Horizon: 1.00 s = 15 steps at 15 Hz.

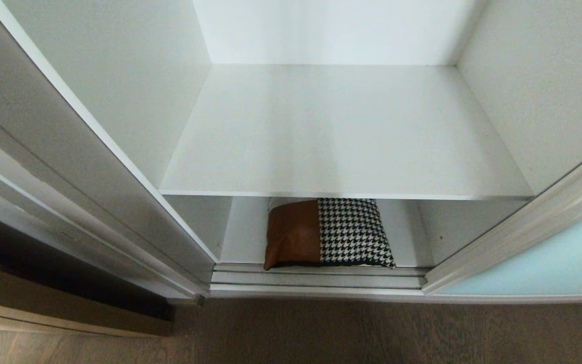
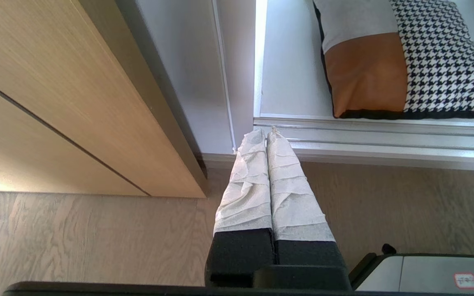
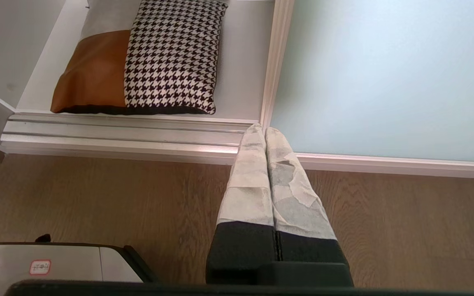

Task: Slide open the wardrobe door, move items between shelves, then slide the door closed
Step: Place the pillow on the higher shelf

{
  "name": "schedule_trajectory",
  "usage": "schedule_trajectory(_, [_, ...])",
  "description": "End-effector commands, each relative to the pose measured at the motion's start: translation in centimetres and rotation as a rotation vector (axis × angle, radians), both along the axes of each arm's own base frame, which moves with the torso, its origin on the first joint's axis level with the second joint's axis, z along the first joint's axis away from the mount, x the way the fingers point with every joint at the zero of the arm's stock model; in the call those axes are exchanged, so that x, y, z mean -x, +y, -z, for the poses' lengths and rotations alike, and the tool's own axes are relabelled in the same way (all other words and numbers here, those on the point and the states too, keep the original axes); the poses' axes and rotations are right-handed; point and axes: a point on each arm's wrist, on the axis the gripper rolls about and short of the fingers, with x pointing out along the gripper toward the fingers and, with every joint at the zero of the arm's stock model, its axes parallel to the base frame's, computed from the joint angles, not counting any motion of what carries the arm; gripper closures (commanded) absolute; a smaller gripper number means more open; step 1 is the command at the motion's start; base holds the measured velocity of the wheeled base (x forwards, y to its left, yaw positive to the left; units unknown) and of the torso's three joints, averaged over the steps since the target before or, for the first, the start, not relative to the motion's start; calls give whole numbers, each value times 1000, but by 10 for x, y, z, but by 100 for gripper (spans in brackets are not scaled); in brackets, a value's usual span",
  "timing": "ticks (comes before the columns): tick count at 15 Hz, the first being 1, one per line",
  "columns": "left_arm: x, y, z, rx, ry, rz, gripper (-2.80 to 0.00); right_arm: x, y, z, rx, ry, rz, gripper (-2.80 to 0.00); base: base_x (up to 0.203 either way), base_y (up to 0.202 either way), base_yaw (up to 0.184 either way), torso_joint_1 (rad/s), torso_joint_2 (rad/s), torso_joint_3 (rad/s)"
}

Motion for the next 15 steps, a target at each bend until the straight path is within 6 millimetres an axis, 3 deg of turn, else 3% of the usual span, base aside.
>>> schedule_trajectory(1, [0, 0, 0, 0, 1, 0, 0, 0, 0, 0, -1, -1, 0, 0, 0, 0, 0, 0, 0, 0])
schedule_trajectory(3, [0, 0, 0, 0, 2, 0, 0, 0, 0, 0, 4, -5, 4, 0, 0, 0, 0, 0, 0, 0])
schedule_trajectory(5, [0, 0, 0, 0, 1, 0, 0, 4, 0, -13, 6, -51, 14, 0, 0, 0, 0, 0, 0, 0])
schedule_trajectory(8, [0, 0, 0, 0, 0, 0, 0, 18, -1, -75, 0, -112, 32, 0, 0, 0, 0, 0, 0, 0])
schedule_trajectory(12, [0, 0, 0, 0, 1, 0, 0, 11, 0, -121, -6, 46, 35, 0, 0, 0, 0, 0, 0, 0])
schedule_trajectory(15, [0, 0, 0, 0, 1, 0, 0, 17, 1, -118, -24, 301, -165, 0, 0, 0, 0, 0, 0, 0])
